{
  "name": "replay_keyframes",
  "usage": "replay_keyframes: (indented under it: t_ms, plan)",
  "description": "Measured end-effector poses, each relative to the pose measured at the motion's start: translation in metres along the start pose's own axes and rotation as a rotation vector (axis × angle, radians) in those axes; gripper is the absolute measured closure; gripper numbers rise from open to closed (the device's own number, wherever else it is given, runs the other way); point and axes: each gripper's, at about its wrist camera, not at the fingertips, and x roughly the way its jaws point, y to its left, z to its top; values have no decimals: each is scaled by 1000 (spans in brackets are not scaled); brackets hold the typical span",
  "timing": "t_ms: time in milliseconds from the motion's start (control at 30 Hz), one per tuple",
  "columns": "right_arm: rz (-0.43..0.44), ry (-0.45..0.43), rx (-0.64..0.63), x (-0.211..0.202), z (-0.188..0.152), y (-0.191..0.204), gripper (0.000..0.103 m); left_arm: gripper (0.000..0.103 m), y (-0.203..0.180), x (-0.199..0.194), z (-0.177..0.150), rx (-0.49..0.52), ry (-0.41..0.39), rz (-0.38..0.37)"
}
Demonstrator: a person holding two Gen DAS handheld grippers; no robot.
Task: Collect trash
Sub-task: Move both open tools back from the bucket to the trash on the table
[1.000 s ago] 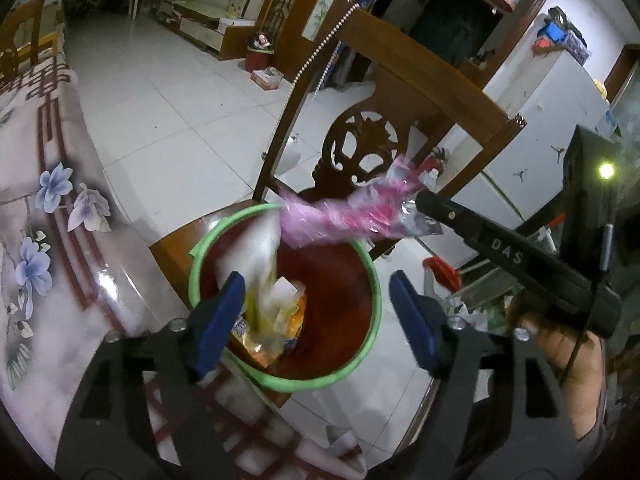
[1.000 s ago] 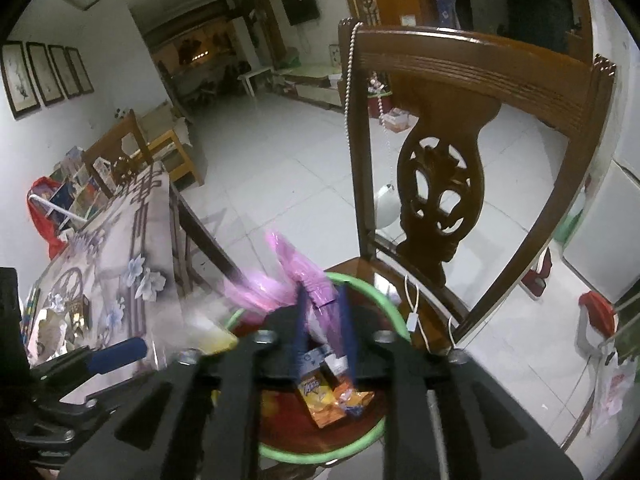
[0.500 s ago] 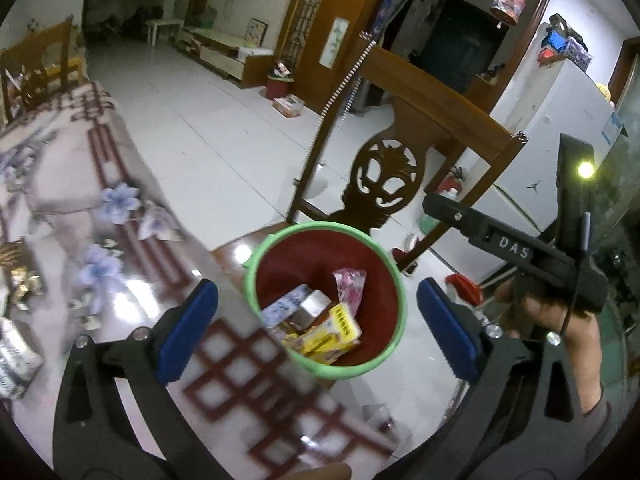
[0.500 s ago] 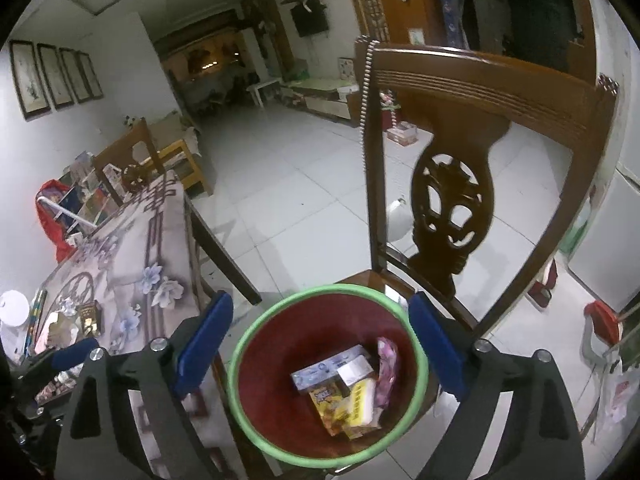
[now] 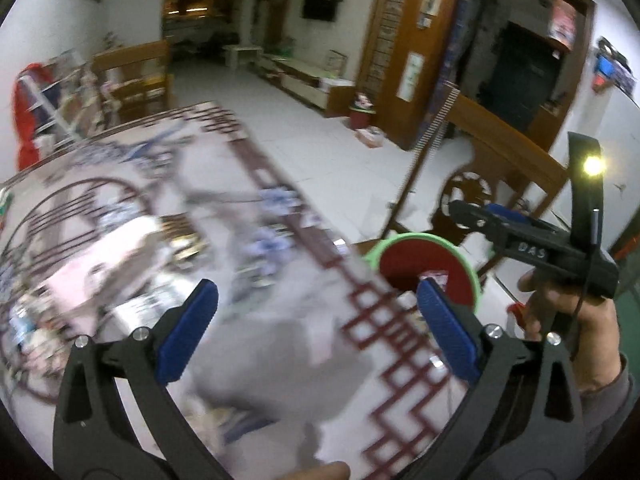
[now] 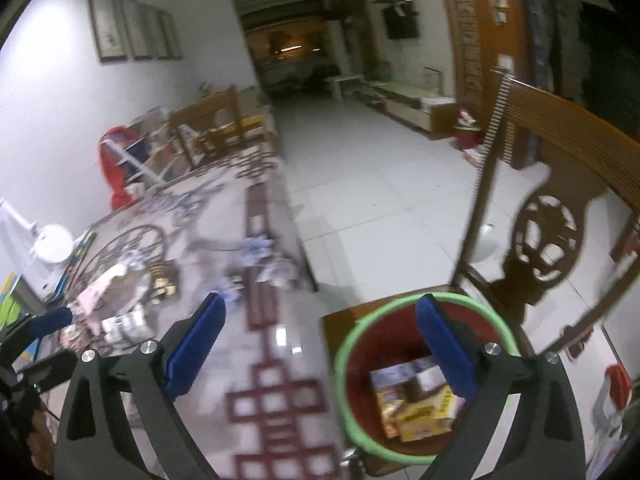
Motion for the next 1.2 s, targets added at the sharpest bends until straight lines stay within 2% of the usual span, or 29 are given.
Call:
replay_keyframes:
  t_ms: [233,600,900,1067,1200]
  plan:
    - [99,40,-102,18,-2,73,10,5,87,-38,-21,-81,-3,130]
    - [214,165,-317,62,-38,186,10,5,178,-62,-51,-157,26,234]
    - [244,210,-374,94,-56,229,7,5,238,-55,-96,-358,80,306]
    - [242,269,-388,119,-65,241,7,5,260,-45,-105,-464,102,307]
    - [231,295,-391,135,-66,246,7,5,268,-35,-109,-497,115,291]
